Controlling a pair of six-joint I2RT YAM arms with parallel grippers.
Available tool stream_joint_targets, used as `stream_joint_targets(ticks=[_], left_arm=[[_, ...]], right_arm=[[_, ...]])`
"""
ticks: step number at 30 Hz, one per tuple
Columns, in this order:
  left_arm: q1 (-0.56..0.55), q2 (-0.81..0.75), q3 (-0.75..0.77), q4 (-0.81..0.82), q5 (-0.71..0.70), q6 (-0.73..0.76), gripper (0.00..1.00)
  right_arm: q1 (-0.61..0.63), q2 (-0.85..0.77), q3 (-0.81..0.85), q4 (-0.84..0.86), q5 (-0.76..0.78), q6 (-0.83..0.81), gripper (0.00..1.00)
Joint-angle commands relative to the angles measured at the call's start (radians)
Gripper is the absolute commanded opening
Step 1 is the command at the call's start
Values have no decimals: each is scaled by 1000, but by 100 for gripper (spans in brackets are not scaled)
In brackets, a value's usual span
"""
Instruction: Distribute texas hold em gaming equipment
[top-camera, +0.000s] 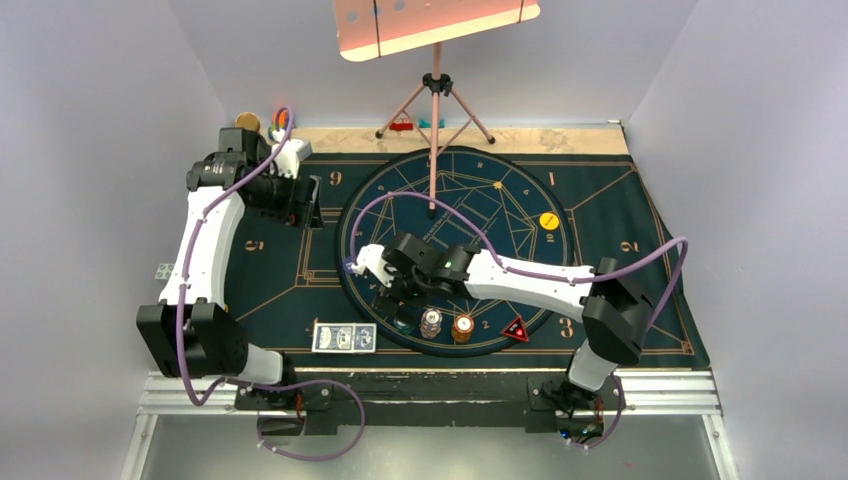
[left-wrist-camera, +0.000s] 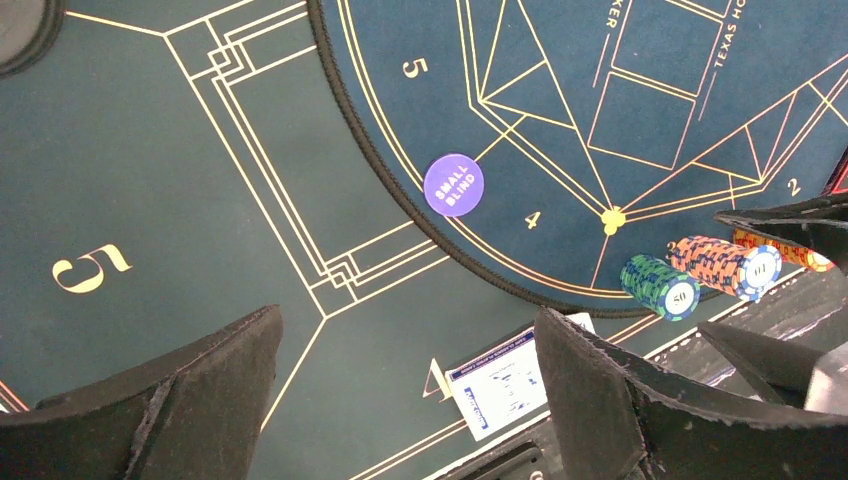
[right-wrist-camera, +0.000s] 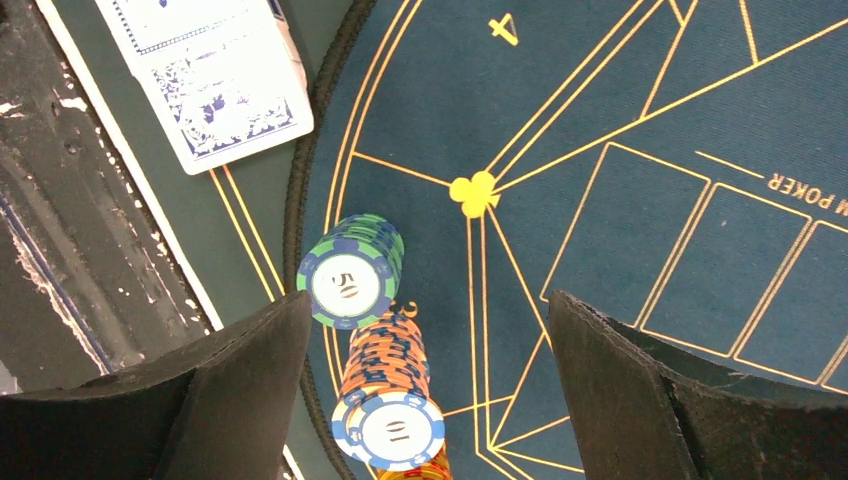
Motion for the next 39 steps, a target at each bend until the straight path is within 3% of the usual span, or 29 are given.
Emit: stream_joint_targets(ticks=[1,28,39], left_arm=[[-1,-60,10,1,1,-15,100],[-1,-150,-33,-14,39,6,100],[0,-160,-40,-4,50,5,100]], right_arm=[[20,-29,-24,64,-56,-22,91],[75,38,-117,188,10,34,76],[73,46,-120,197,9,37,57]])
